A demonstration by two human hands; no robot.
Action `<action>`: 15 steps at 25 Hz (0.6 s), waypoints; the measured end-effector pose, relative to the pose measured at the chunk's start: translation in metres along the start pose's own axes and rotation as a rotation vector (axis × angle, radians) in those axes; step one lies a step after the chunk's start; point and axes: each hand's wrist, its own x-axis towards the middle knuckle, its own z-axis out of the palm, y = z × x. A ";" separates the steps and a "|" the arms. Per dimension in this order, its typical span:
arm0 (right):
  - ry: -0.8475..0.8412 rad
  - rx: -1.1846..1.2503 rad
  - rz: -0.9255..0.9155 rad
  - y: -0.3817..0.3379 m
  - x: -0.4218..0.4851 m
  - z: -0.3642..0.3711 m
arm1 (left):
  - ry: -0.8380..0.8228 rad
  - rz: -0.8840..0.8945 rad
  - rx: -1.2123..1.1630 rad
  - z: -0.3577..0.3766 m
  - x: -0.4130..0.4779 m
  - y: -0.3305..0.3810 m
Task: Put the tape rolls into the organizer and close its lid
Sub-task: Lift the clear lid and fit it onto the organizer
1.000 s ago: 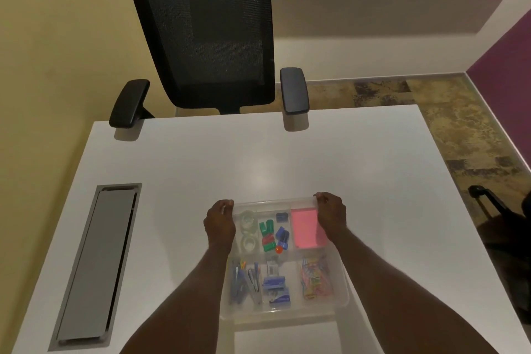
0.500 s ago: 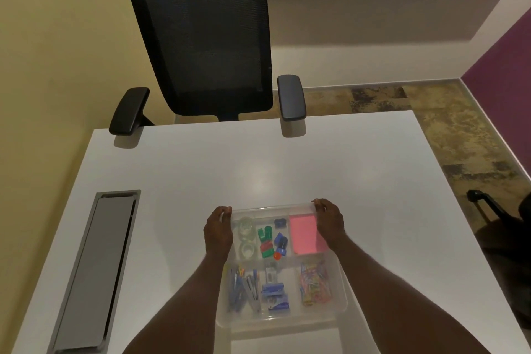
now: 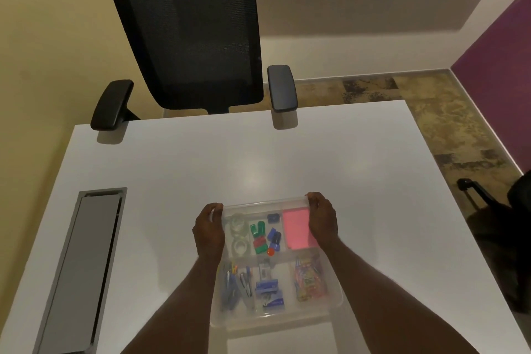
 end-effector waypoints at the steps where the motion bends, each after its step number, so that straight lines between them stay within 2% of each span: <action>1: -0.009 -0.036 -0.006 -0.002 0.000 0.001 | 0.004 -0.004 -0.003 0.000 0.000 0.001; 4: -0.040 -0.094 0.029 -0.009 0.002 -0.001 | 0.004 -0.028 0.038 -0.001 -0.002 0.009; 9: -0.086 -0.124 0.045 -0.016 -0.011 -0.013 | -0.059 -0.018 0.294 -0.009 -0.021 0.018; 12: -0.102 -0.171 0.049 -0.003 -0.034 -0.021 | -0.098 -0.044 0.286 -0.015 -0.050 0.003; 15: -0.111 -0.252 0.014 0.018 -0.068 -0.031 | -0.043 -0.068 0.300 -0.020 -0.082 -0.016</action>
